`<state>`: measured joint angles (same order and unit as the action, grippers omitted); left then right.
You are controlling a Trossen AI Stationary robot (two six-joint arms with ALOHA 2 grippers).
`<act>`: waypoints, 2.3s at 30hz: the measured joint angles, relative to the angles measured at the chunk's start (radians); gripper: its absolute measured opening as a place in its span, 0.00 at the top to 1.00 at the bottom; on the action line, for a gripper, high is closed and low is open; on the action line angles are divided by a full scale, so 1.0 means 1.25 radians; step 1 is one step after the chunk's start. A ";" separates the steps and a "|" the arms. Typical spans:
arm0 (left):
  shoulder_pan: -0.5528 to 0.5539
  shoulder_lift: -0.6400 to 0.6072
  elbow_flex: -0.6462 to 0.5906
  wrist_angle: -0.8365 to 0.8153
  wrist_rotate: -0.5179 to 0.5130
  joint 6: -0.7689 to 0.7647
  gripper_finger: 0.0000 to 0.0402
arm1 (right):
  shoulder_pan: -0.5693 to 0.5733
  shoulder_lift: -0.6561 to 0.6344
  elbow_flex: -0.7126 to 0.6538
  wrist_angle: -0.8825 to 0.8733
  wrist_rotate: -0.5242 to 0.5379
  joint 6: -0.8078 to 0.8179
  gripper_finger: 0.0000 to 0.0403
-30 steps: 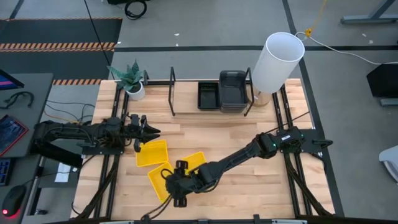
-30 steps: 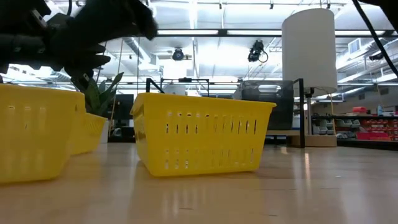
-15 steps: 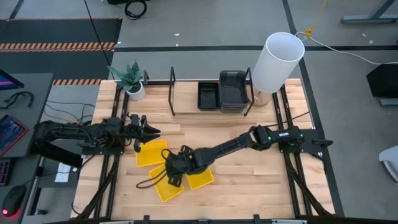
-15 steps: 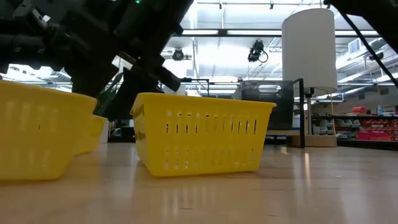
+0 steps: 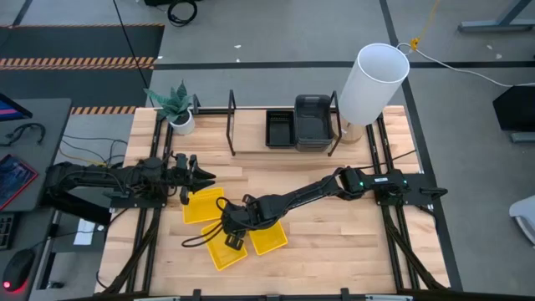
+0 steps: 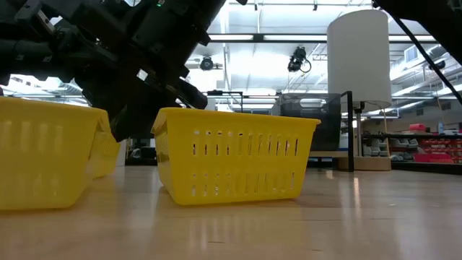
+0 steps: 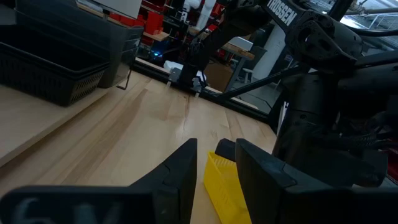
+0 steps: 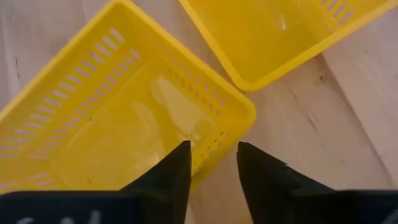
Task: Stack baskets on shelf by color
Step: Stack the bottom left yellow bin on top of the bottom right yellow bin
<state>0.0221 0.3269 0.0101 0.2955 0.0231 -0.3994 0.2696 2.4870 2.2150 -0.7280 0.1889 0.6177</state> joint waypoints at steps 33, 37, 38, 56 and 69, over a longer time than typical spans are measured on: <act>0.000 0.000 0.000 0.002 0.000 0.000 0.71 | -0.043 -0.052 0.113 -0.209 -0.125 -0.079 1.00; 0.000 0.000 0.000 0.003 0.000 0.000 0.71 | -0.043 -0.071 0.112 -0.232 -0.109 -0.073 1.00; 0.000 0.000 0.000 0.003 0.000 0.000 0.71 | -0.043 -0.080 0.112 -0.235 -0.104 -0.073 1.00; 0.000 0.000 0.000 0.003 0.000 0.000 0.71 | -0.067 -0.203 0.113 -0.447 -0.061 -0.062 1.00; 0.000 0.000 0.000 0.003 0.000 0.000 0.71 | -0.040 -0.202 0.103 -0.610 -0.028 0.069 1.00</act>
<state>0.0223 0.3267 0.0101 0.2995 0.0229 -0.4000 0.2202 2.2339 2.3440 -1.4910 0.1542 0.7041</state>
